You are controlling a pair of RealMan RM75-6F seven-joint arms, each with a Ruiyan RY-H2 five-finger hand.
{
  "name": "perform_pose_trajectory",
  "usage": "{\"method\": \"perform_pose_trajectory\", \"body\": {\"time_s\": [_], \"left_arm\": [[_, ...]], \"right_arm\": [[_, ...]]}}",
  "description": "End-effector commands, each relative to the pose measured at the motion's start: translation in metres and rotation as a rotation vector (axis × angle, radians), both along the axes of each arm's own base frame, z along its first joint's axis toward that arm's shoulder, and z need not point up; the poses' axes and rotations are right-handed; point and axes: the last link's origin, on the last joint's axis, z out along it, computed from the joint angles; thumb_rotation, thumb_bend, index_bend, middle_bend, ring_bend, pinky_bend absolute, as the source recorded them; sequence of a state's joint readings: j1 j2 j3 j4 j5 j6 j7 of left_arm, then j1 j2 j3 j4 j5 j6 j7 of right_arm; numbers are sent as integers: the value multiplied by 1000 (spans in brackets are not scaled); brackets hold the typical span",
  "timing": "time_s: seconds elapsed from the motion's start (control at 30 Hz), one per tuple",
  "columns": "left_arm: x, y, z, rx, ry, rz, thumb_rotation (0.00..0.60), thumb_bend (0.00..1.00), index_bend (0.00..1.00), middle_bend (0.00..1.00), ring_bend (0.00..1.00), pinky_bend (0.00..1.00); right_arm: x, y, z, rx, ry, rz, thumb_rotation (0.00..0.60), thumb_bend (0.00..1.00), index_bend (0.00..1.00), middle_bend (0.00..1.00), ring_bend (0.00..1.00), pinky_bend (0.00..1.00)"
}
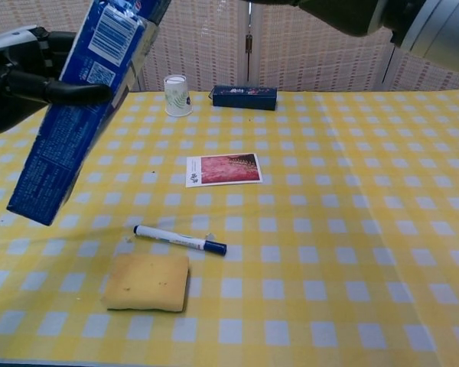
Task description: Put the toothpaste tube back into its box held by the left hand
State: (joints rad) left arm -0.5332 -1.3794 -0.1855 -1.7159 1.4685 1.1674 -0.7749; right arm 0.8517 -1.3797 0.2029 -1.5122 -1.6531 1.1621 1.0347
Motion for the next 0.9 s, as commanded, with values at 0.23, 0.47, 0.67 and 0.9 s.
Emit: {"method": "perform_pose_trajectory", "body": {"time_s": [0.23,0.47,0.67,0.9], "left_arm": [[2,1,2,3,12,-8,600,162,637,646,567,685],[-1,3,1,10,17,3,600,162,638,646,567,688],[0,-1,3,10,4,-15,600,162,639,647,566,688],[-7,3,6,7,-6,16,600,162,639,650,566,688]], "right_arm": [[-69,-8,-5,-215,430,69,600,307,0,23,123,36],[-61,0,-5,-331,467,171,600,307,0,192,276,100],[-58,0,-9,-344,430,186,600,307,0,274,331,161],[-64,5,-6,-198,197,152,600,307,0,263,343,162]]}}
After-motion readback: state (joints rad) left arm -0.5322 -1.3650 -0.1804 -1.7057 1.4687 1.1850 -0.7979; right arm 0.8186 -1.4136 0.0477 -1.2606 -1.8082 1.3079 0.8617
